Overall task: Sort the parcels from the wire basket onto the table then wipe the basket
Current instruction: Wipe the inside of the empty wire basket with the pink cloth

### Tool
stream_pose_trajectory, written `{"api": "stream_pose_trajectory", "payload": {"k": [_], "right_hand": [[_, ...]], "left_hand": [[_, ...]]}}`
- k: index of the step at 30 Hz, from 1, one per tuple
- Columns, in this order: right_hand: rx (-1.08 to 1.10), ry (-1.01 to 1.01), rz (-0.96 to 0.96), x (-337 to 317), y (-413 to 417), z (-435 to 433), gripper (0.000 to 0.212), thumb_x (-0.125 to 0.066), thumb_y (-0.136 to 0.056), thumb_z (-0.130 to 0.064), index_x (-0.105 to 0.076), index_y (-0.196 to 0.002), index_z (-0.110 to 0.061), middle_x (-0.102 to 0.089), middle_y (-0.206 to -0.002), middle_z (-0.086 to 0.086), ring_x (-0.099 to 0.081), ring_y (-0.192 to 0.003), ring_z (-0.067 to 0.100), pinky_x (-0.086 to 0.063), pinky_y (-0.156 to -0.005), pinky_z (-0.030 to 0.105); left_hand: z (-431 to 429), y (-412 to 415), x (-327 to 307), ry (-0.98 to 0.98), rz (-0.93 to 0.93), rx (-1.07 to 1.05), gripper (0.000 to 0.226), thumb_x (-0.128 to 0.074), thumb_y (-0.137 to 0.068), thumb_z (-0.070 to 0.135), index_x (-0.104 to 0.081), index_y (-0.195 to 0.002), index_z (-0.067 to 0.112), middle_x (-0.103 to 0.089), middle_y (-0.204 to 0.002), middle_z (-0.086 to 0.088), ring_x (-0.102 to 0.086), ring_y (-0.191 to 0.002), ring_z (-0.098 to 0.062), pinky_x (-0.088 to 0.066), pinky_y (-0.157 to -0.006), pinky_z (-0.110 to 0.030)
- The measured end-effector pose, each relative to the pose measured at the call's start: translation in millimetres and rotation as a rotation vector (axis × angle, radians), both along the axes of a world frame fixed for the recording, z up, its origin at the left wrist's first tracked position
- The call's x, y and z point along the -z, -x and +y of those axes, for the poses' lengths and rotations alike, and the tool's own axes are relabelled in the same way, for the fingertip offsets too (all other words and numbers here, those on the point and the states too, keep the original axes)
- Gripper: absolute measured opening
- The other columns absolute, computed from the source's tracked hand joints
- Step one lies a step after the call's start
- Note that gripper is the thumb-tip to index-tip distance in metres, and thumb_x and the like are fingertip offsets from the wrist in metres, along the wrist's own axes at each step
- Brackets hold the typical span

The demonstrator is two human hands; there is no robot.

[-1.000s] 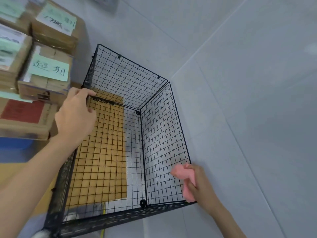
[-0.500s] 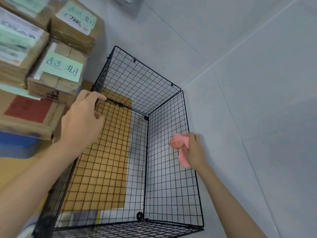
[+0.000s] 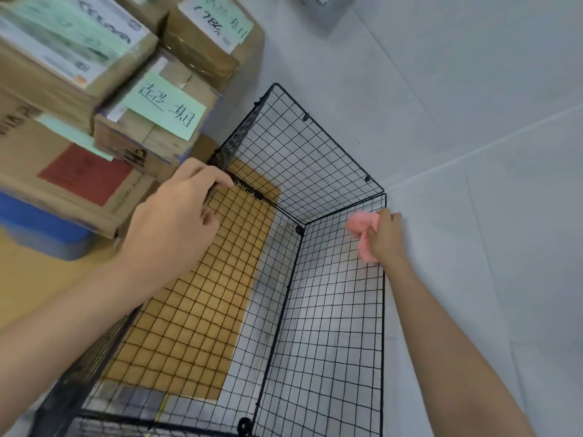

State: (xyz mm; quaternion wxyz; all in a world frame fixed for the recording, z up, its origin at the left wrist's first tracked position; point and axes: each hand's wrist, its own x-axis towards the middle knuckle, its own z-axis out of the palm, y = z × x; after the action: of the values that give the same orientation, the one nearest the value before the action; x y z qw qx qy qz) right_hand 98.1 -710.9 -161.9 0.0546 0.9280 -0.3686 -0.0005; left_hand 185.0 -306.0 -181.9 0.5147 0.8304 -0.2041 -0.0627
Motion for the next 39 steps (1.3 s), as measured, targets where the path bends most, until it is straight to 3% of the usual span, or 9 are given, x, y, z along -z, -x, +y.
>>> {"api": "stream_pose_trajectory", "payload": {"k": [6, 9, 11, 16, 20, 24, 33, 36, 39], "right_hand": [[-0.143, 0.391, 0.192, 22, -38, -8, 0.042, -0.053, -0.095, -0.015, -0.041, -0.136, -0.017, -0.034, -0.143, 0.013, -0.035, -0.133, 0.035, -0.04, -0.103, 0.053], [-0.186, 0.554, 0.405, 45, -46, -1, 0.038, -0.063, -0.09, -0.019, -0.051, -0.126, -0.016, -0.049, -0.124, 0.005, -0.051, -0.114, 0.026, -0.046, -0.08, 0.036], [-0.182, 0.531, 0.492, 62, -42, 7, 0.038, -0.062, -0.088, -0.017, -0.053, -0.124, -0.015, -0.052, -0.12, 0.004, -0.051, -0.11, 0.026, -0.043, -0.074, 0.036], [-0.247, 0.444, 0.632, 124, -23, 35, 0.038, -0.065, -0.088, -0.021, -0.057, -0.125, -0.016, -0.04, -0.143, 0.013, -0.046, -0.125, 0.028, -0.05, -0.088, 0.041], [-0.373, 0.19, 0.77, 160, -2, 59, 0.031, -0.059, -0.092, -0.018, -0.057, -0.123, -0.017, -0.04, -0.143, 0.006, -0.052, -0.116, 0.021, -0.036, -0.107, 0.045], [-0.241, 0.203, 0.586, 138, -32, 37, 0.046, -0.062, -0.091, -0.015, -0.046, -0.133, -0.012, -0.044, -0.135, 0.009, -0.058, -0.104, 0.023, -0.051, -0.087, 0.038], [-0.272, 0.276, 0.724, 170, -47, 17, 0.063, -0.069, -0.087, -0.009, -0.041, -0.143, -0.014, -0.028, -0.157, 0.016, -0.024, -0.145, 0.033, -0.046, -0.103, 0.048], [-0.333, 0.214, 0.815, 183, -26, 43, 0.043, -0.06, -0.092, -0.005, -0.053, -0.132, -0.019, -0.026, -0.158, 0.017, -0.039, -0.136, 0.03, -0.044, -0.104, 0.05], [-0.326, 0.255, 0.774, 164, -33, 33, 0.05, -0.065, -0.088, -0.007, -0.049, -0.135, -0.016, -0.04, -0.145, 0.01, -0.05, -0.123, 0.025, -0.053, -0.088, 0.04]], "left_hand": [[0, 0, 0, -0.037, 0.001, 0.002, 0.042, -0.062, -0.087, 0.006, -0.056, -0.118, 0.033, -0.038, -0.111, 0.023, -0.052, -0.07, 0.001, -0.038, -0.053, -0.023], [-1, 0, -1, -0.035, -0.002, -0.002, 0.043, -0.063, -0.087, 0.007, -0.055, -0.118, 0.035, -0.037, -0.111, 0.026, -0.054, -0.075, 0.001, -0.044, -0.056, -0.026], [-1, 0, -1, -0.043, -0.003, -0.004, 0.042, -0.062, -0.087, 0.008, -0.055, -0.118, 0.036, -0.039, -0.111, 0.026, -0.056, -0.075, -0.001, -0.045, -0.056, -0.026], [-2, 2, -1, -0.063, 0.029, -0.022, 0.042, -0.062, -0.087, 0.009, -0.056, -0.116, 0.039, -0.043, -0.112, 0.025, -0.053, -0.072, -0.001, -0.035, -0.051, -0.022], [-1, 1, -2, -0.068, 0.029, -0.019, 0.042, -0.061, -0.088, 0.01, -0.056, -0.117, 0.04, -0.044, -0.112, 0.026, -0.054, -0.075, 0.002, -0.034, -0.051, -0.021], [-2, 2, -4, -0.037, 0.035, -0.011, 0.043, -0.06, -0.087, 0.011, -0.055, -0.116, 0.042, -0.042, -0.112, 0.029, -0.056, -0.085, 0.005, -0.042, -0.056, -0.024], [-3, 4, -4, 0.006, 0.031, -0.032, 0.042, -0.059, -0.083, 0.013, -0.057, -0.112, 0.043, -0.046, -0.111, 0.026, -0.057, -0.087, -0.001, -0.055, -0.07, -0.041], [-2, 2, -4, 0.019, 0.039, -0.025, 0.041, -0.058, -0.083, 0.012, -0.058, -0.114, 0.039, -0.048, -0.111, 0.024, -0.058, -0.087, -0.004, -0.054, -0.073, -0.042], [-2, 2, -4, 0.022, 0.042, -0.023, 0.042, -0.06, -0.084, 0.011, -0.059, -0.114, 0.039, -0.048, -0.109, 0.024, -0.056, -0.087, 0.0, -0.054, -0.074, -0.041]]}}
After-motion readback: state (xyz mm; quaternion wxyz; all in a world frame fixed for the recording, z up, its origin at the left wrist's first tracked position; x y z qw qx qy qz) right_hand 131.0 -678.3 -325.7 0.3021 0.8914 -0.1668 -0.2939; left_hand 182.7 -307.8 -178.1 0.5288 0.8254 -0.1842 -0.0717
